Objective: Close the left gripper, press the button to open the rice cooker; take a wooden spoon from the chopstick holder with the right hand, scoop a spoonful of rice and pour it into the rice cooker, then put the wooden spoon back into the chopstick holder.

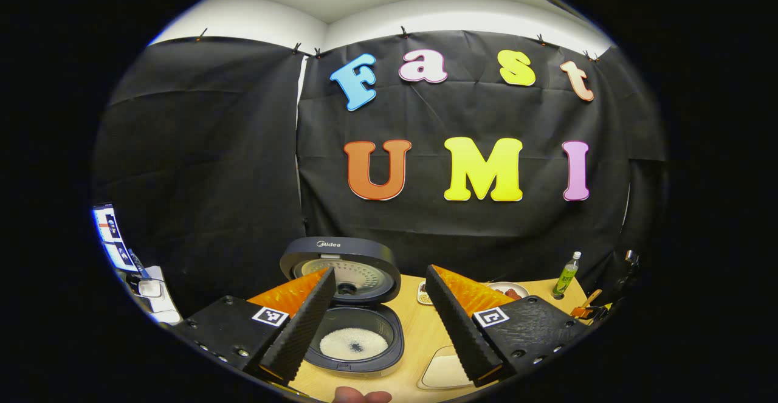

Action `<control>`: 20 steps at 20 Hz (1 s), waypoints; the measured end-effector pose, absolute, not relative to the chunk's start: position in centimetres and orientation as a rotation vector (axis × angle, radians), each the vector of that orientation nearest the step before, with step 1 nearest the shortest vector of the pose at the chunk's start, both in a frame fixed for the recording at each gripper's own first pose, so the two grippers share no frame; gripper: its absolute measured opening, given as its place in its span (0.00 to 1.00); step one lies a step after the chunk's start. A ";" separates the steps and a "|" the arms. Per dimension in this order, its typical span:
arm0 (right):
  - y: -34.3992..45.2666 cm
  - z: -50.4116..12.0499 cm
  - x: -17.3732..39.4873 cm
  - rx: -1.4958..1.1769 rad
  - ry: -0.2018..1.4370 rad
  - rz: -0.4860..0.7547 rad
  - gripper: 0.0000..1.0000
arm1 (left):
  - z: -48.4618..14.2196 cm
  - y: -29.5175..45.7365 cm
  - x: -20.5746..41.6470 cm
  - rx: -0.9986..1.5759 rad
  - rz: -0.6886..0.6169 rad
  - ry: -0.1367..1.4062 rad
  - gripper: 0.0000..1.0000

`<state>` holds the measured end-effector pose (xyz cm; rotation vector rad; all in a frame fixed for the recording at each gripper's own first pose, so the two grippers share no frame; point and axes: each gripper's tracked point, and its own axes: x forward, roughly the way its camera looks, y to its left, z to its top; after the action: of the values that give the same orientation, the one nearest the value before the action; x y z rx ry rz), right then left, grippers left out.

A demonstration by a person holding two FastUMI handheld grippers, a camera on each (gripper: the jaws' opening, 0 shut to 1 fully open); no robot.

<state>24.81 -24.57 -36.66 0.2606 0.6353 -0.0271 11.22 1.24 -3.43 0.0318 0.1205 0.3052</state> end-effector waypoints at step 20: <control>0.0 -27.0 15.8 0.037 0.550 0.167 0.08 | -1.8 9.1 3.9 -0.013 0.197 0.037 0.95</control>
<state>15.85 -0.05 -27.02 0.0369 0.5496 0.1669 3.92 9.13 -1.79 -0.0125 0.0371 0.1970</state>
